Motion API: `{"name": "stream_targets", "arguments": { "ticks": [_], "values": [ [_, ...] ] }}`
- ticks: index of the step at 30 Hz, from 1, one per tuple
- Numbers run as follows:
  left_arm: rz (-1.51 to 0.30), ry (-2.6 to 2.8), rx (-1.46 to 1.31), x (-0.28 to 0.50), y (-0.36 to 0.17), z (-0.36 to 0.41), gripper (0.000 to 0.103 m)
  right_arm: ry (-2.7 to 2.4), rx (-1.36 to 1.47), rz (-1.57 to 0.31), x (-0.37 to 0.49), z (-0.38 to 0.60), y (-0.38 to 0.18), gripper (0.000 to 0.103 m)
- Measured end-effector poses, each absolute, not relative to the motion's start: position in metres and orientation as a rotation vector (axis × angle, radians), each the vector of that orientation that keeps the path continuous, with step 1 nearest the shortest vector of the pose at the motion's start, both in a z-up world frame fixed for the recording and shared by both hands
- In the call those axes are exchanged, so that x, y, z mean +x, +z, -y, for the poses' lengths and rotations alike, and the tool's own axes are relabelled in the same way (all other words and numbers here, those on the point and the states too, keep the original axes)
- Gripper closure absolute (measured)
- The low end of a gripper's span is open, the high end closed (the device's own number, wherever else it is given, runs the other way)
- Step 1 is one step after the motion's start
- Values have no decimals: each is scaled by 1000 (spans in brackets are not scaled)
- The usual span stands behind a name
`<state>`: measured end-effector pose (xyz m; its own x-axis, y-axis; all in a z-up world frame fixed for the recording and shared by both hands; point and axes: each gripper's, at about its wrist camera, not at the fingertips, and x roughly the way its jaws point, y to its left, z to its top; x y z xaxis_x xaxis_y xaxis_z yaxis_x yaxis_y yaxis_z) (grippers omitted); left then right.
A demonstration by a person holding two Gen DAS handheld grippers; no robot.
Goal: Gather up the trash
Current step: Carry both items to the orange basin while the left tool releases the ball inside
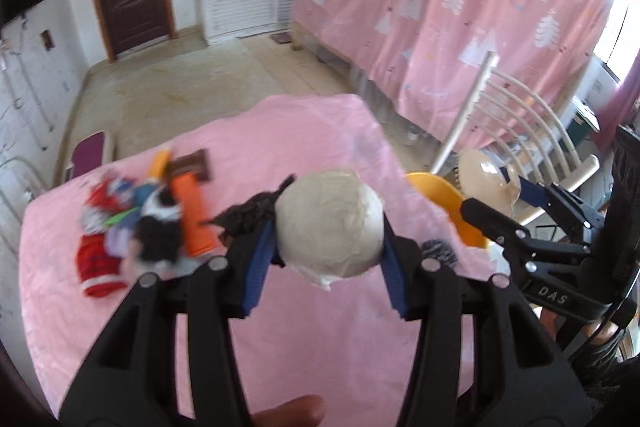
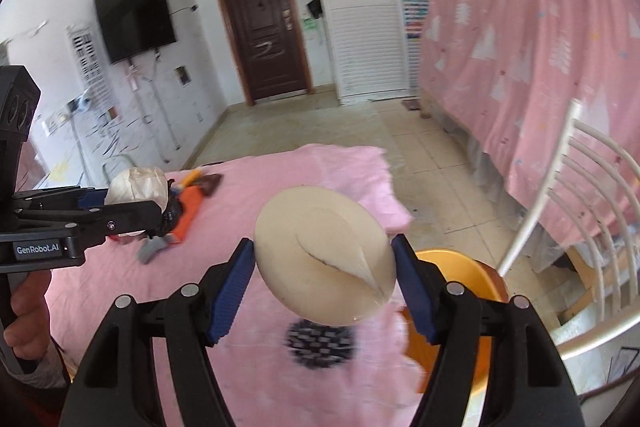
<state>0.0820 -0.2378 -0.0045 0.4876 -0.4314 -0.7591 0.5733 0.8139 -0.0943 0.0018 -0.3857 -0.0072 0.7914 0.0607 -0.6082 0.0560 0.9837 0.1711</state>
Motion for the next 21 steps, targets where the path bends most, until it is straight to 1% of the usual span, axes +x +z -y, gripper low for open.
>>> {"name": "stream_targets", "arguments": {
  "ticks": [9,15,16,17,19,21],
  "values": [
    [-917,-767,234,83,-14,341,55,-161,237,-626,-27,468,-20,43],
    [-956,-817,293,79,-27,402,54,-208,266,-642,-39,497,-35,43],
    [-957,-817,299,78,-29,407,48,-210,271,-645,-39,500,-38,43],
    [-959,-818,299,78,-30,412,39,-211,274,-646,-41,502,-39,43],
    [-958,-814,296,78,-31,416,33,-215,279,-649,-44,502,-43,43],
    [-956,-801,300,77,-31,418,33,-211,287,-660,-42,505,-47,43]
  ]
}}
